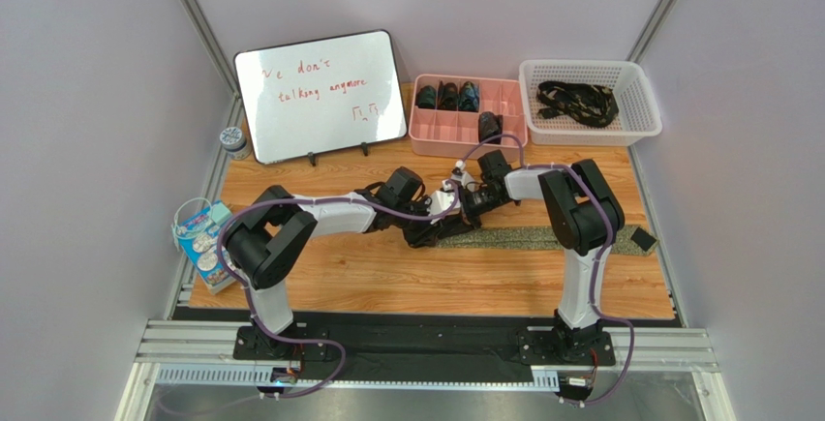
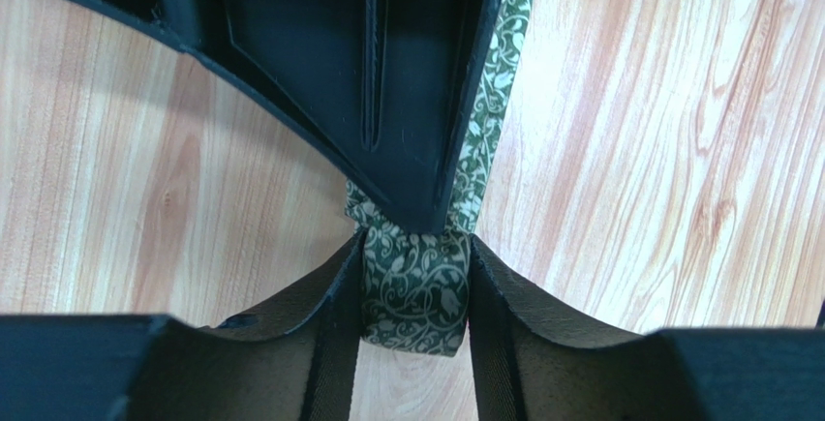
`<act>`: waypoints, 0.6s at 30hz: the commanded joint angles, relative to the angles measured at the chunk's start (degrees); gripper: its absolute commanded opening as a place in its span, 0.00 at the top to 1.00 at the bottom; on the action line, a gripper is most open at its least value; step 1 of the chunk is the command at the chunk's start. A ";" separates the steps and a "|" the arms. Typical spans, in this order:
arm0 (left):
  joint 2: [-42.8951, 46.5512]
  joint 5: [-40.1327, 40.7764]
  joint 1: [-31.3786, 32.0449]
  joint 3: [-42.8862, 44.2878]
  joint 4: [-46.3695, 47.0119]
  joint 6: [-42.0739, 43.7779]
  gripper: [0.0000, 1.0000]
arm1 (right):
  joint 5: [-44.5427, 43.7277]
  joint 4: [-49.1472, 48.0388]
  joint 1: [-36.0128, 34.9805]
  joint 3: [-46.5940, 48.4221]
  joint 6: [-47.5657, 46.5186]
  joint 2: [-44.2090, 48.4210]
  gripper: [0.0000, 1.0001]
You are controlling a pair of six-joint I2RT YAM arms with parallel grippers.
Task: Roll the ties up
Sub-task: Roll the tie at the center of the board.
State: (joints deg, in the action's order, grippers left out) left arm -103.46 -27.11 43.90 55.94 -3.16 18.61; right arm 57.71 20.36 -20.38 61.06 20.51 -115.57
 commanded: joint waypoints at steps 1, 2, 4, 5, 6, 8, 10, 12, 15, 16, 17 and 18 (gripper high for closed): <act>3.00 0.48 -0.31 -1.97 -0.36 1.87 0.50 | -10.08 2.58 0.34 -0.94 -4.43 -2.64 1.00; 3.17 0.31 -0.31 -2.06 -0.36 2.22 0.49 | -10.34 2.84 0.34 -0.94 -4.52 -2.64 1.00; 3.35 0.39 -0.31 -2.50 -0.27 2.39 0.49 | -10.60 3.02 0.34 -0.76 -4.52 -3.17 1.00; 3.35 0.39 -0.31 -2.42 -0.44 2.48 0.49 | -10.69 3.19 0.34 -0.59 -4.52 -3.17 1.00; 3.35 0.48 -0.39 -2.42 -0.53 2.48 0.49 | -10.95 3.19 0.34 -0.59 -4.52 -3.26 1.00; 3.53 1.01 -0.39 -2.68 -0.10 2.57 0.48 | -11.13 3.20 0.34 -0.59 -4.69 -3.35 1.00; 4.31 1.36 -0.31 -3.55 0.69 3.18 0.47 | -11.31 3.37 0.52 -0.76 -4.60 -3.52 1.00; 4.84 0.92 -0.31 -4.00 0.87 3.97 0.47 | -11.39 3.55 0.61 -0.76 -4.60 -3.61 1.00; 4.24 0.57 -0.31 -4.44 2.80 4.24 0.46 | -11.13 3.63 0.78 -0.85 -4.60 -4.05 1.00; 3.88 0.57 -0.39 -4.53 2.81 4.33 0.46 | -11.13 3.63 0.78 -0.85 -4.60 -4.14 1.00; 3.44 0.48 -0.31 -4.35 4.29 4.15 0.46 | -11.04 3.63 0.78 -0.85 -4.60 -4.40 1.00; 2.66 0.31 -0.39 -4.09 5.52 4.15 0.46 | -10.78 3.63 0.78 -0.94 -4.52 -4.49 1.00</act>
State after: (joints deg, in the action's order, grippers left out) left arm -100.57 -26.15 43.77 51.96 -1.21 21.08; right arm 57.84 21.78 -20.03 61.36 19.86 -116.33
